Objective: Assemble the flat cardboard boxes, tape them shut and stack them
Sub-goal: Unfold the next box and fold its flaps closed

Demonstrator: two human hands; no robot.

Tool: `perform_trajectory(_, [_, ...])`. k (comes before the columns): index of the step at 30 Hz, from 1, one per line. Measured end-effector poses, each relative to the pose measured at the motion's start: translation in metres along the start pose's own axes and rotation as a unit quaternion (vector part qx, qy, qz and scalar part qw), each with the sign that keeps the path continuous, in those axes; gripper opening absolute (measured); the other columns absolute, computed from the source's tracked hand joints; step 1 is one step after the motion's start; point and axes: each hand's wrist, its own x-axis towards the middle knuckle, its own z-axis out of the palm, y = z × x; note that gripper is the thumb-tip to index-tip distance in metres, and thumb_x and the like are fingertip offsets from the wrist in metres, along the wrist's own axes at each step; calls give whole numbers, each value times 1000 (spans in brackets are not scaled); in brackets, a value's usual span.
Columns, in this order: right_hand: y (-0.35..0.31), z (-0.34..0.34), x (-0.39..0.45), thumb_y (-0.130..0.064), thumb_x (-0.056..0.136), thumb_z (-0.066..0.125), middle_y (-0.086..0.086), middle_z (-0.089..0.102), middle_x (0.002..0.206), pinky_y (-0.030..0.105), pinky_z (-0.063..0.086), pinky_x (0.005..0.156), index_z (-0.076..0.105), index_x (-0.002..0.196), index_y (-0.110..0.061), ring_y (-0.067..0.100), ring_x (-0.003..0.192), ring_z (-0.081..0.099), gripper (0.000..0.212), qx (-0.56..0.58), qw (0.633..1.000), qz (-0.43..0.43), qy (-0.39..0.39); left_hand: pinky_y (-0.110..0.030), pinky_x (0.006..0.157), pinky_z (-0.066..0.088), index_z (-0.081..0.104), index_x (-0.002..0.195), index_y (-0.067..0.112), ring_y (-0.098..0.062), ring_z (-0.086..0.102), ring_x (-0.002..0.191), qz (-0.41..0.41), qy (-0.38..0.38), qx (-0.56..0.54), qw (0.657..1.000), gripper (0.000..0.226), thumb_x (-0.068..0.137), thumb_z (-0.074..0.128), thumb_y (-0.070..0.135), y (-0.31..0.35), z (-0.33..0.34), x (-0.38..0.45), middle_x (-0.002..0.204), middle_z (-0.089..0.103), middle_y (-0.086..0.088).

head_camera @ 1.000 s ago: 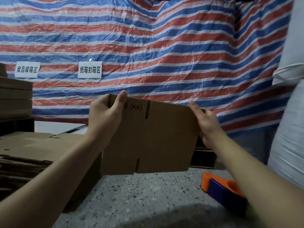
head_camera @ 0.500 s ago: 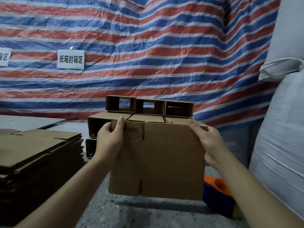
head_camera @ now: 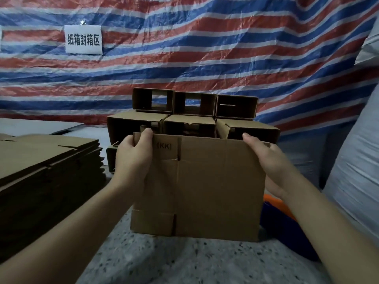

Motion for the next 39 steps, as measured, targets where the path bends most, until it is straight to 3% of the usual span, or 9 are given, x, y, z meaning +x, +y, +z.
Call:
perform_trajectory(4, [-4, -5, 1, -51, 90, 65, 8, 77, 91, 27, 57, 61, 81, 85, -21, 20, 83, 75, 35, 5, 1000, 2, -5, -51, 85, 57, 65, 103, 20, -24, 70, 92, -6, -19, -9, 1000, 46, 85, 63, 62, 1, 1, 0, 94, 74, -4])
perform_trajectory(12, [-3, -4, -6, -56, 77, 66, 2, 77, 89, 35, 51, 75, 75, 100, -18, 17, 86, 75, 45, 20, 1000, -4, -9, -51, 87, 54, 56, 115, 20, -27, 66, 99, -68, -29, -25, 997, 55, 81, 69, 60, 5, 5, -5, 108, 69, -8])
perform_trajectory(16, [-4, -6, -9, -49, 96, 55, 3, 70, 89, 38, 53, 83, 74, 88, -18, 23, 91, 69, 36, 75, 996, 23, -30, -36, 70, 53, 55, 112, 21, -23, 66, 95, -53, -29, -20, 998, 56, 77, 71, 62, 7, 4, -7, 105, 68, -5])
perform_trajectory(22, [-7, -3, -10, -44, 99, 50, -2, 61, 75, 41, 45, 85, 67, 69, -25, 15, 78, 61, 40, 73, 996, 43, -38, -40, 78, 51, 56, 106, 23, -24, 64, 96, -68, -46, -9, 997, 39, 81, 69, 50, 8, 2, 0, 100, 69, -8])
perform_trajectory(24, [-9, -1, -11, -43, 99, 51, -1, 62, 78, 42, 46, 86, 68, 75, -22, 16, 80, 62, 36, 78, 995, 49, -34, -44, 85, 52, 57, 114, 21, -26, 65, 97, -82, -65, -9, 994, 48, 79, 68, 51, 10, 0, 1, 99, 71, -9])
perform_trajectory(28, [-15, 1, -13, -41, 97, 55, -1, 67, 80, 38, 51, 80, 70, 82, -21, 14, 80, 69, 30, 87, 995, 31, -23, -34, 62, 46, 55, 126, 18, -23, 66, 88, -84, -89, 14, 992, 62, 76, 63, 54, 20, -4, 10, 96, 73, -7])
perform_trajectory(32, [-18, 6, -16, -44, 98, 53, -1, 75, 88, 33, 51, 72, 78, 88, -23, 10, 81, 74, 35, 87, 995, -2, -39, -38, 71, 47, 54, 131, 20, -27, 64, 96, -92, -126, 18, 988, 88, 55, 58, 64, 27, -8, 8, 107, 69, -10])
perform_trajectory(37, [-23, 19, -19, -52, 103, 34, 10, 76, 109, 30, 59, 67, 76, 115, -15, 18, 94, 74, 57, 110, 993, 18, -43, -22, 61, 39, 60, 96, -1, -32, 62, 89, -47, -240, -7, 970, 34, 99, 44, 29, 33, -17, -1, 71, 51, -12])
perform_trajectory(39, [-24, 20, -19, -56, 104, 25, 11, 75, 113, 33, 59, 66, 72, 121, -16, 18, 92, 75, 64, 138, 989, 30, -32, -20, 47, 40, 72, 89, 11, -16, 59, 57, -59, -246, -37, 967, 38, 97, 42, 33, 37, -11, 2, 58, 52, -1])
